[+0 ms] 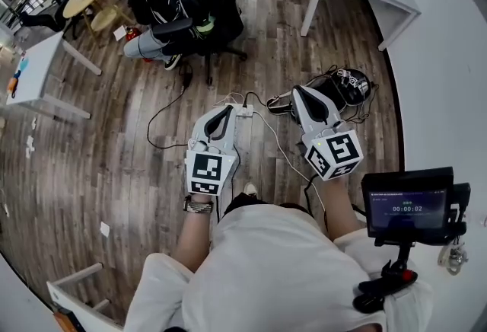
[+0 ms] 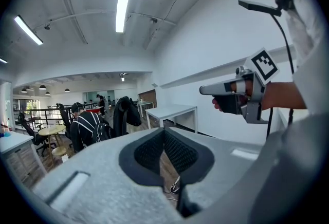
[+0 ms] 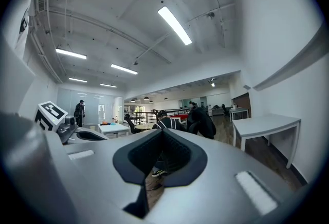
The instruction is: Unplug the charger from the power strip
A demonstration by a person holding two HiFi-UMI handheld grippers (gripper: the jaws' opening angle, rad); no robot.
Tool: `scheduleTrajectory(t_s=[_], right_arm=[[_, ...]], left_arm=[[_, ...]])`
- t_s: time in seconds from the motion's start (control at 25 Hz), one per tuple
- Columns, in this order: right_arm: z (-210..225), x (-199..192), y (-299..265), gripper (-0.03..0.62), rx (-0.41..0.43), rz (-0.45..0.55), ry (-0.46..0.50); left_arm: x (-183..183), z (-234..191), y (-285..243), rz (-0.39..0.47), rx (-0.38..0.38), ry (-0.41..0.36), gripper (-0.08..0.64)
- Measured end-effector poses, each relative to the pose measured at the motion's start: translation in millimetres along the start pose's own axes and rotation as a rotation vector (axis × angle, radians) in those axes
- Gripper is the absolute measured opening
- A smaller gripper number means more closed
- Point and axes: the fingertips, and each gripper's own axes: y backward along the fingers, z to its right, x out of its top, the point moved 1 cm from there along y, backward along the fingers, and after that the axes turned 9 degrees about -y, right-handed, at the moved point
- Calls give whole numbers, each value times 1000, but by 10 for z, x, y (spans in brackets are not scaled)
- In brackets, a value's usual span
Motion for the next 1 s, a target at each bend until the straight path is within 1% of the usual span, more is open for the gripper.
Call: scheduleTrajectory(t_s=[0.2, 0.32, 0.36, 0.48, 0.68, 0.72, 0.8, 0.88, 1.0], right_arm=[[196, -81, -69, 2, -35, -19, -22], [305, -146, -101, 2, -33, -41, -24], [352, -167, -116, 2, -31, -49, -24], [480, -202, -191, 2, -20, -66, -24], [708, -149, -342, 3, 7, -70, -42], [788, -156, -376, 7, 7, -74, -45], [979, -200, -482, 46, 9, -90, -53], [1142, -247, -561, 48, 18, -107, -61], [1239, -308, -615, 54, 35, -132, -78]], left_arm=[[-149, -59, -167, -48, -10, 6, 0], [-237, 2, -282, -81, -29, 17, 2], [-256, 24, -331, -92, -28, 21, 19], [-295, 31, -464, -112, -6, 42, 28], [-367, -21, -692, -140, 27, 85, 31], [-387, -27, -765, -147, 34, 91, 40], [-426, -60, -948, -162, 52, 102, 61], [-439, -80, -1093, -169, 66, 109, 64], [-488, -94, -1148, -183, 74, 116, 80]])
